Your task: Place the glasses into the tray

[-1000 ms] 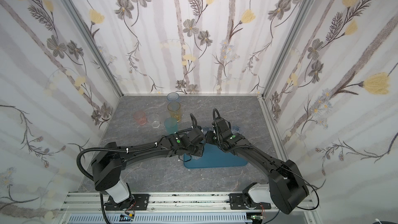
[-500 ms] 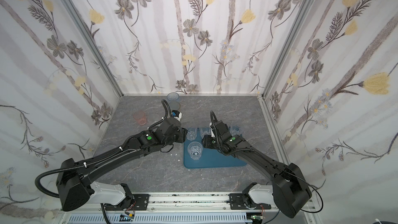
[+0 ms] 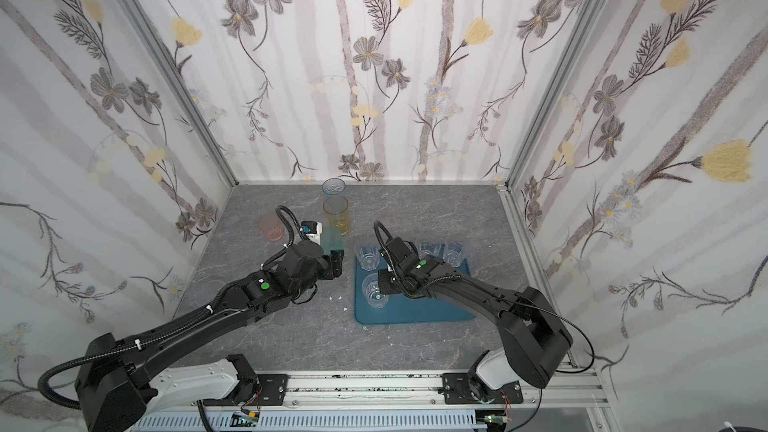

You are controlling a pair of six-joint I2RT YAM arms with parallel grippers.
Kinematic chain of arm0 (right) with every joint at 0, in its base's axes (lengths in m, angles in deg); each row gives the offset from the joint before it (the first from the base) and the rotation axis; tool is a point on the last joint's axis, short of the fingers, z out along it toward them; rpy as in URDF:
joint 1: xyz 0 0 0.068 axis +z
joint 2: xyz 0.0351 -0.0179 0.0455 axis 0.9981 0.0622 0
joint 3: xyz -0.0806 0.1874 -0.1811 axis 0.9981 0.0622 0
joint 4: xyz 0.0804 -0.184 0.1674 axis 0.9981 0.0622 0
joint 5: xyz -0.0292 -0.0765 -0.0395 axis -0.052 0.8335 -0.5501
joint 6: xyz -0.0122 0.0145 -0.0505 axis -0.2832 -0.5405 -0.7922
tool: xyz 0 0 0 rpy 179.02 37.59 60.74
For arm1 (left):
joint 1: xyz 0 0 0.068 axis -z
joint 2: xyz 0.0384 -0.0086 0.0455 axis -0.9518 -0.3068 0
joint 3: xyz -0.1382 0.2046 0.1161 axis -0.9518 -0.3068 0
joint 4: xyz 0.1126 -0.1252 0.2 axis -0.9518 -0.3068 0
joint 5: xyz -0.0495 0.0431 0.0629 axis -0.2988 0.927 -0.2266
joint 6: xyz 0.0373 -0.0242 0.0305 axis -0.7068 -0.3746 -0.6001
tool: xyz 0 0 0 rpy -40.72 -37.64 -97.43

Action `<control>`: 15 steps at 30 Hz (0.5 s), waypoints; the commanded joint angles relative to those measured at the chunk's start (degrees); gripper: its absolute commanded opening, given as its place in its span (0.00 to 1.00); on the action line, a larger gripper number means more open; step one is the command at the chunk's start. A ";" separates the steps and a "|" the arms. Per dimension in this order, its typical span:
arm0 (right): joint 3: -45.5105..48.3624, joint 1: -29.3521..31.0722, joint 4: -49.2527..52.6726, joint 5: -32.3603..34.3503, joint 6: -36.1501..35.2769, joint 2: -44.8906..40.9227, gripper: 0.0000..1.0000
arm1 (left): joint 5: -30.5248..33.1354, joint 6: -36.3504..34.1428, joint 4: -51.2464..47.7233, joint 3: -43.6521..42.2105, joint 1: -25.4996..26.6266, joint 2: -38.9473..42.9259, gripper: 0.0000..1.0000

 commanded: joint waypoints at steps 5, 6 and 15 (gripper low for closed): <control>-3.77 0.50 -0.80 5.02 -0.22 3.22 0.16 | 1.15 0.92 2.84 -0.59 -0.11 0.05 0.75; -4.29 0.53 -0.89 5.41 -0.14 3.57 0.15 | 1.16 0.88 2.89 -0.70 -0.11 0.10 0.76; -9.48 0.53 -0.10 9.51 0.41 7.63 0.10 | 1.33 0.75 3.29 -0.70 -0.20 -0.08 0.76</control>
